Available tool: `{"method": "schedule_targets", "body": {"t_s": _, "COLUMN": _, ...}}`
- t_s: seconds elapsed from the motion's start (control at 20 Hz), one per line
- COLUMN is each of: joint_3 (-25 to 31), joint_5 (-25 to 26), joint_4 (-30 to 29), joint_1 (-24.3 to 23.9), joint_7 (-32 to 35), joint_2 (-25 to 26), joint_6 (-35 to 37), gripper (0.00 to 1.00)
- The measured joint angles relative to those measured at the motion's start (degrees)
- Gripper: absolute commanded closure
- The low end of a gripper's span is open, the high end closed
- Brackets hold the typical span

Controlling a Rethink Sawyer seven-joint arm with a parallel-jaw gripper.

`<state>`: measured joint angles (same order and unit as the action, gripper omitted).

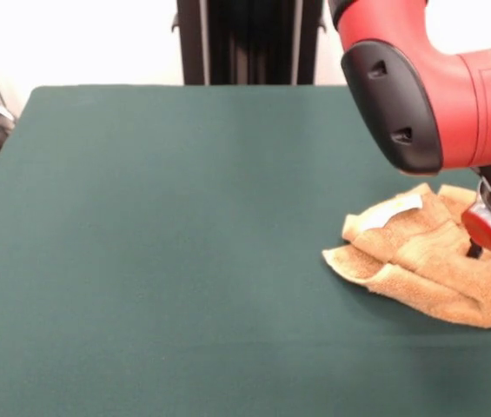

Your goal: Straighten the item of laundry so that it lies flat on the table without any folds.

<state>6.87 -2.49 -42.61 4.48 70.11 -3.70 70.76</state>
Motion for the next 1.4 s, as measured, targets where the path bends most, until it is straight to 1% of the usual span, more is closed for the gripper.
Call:
{"method": "schedule_targets", "body": {"t_s": 0.4, "joint_3": 0.0, "joint_5": 0.7, "joint_4": 8.7, "joint_1": 0.6, "joint_7": 0.0, "joint_2": 4.0, "joint_6": 8.8, "gripper": 0.00}}
{"method": "schedule_targets", "body": {"t_s": 0.65, "joint_3": 0.0, "joint_5": 2.4, "joint_4": 13.8, "joint_1": 1.2, "joint_7": 0.0, "joint_2": 6.1, "joint_6": 13.1, "gripper": 0.00}}
{"method": "schedule_targets", "body": {"t_s": 0.85, "joint_3": 0.0, "joint_5": 2.6, "joint_4": 15.0, "joint_1": 1.5, "joint_7": 0.0, "joint_2": 6.7, "joint_6": 13.3, "gripper": 0.00}}
{"method": "schedule_targets", "body": {"t_s": 1.25, "joint_3": 0.0, "joint_5": 2.9, "joint_4": 15.2, "joint_1": 1.6, "joint_7": 0.0, "joint_2": 6.8, "joint_6": 13.2, "gripper": 0.00}}
{"method": "schedule_targets", "body": {"t_s": 1.35, "joint_3": 0.1, "joint_5": 2.9, "joint_4": 14.4, "joint_1": 1.4, "joint_7": 0.0, "joint_2": 6.3, "joint_6": 11.4, "gripper": 0.00}}
{"method": "schedule_targets", "body": {"t_s": 1.4, "joint_3": 0.2, "joint_5": 2.9, "joint_4": 13.9, "joint_1": 1.3, "joint_7": 0.0, "joint_2": 6.1, "joint_6": 10.5, "gripper": 1.00}}
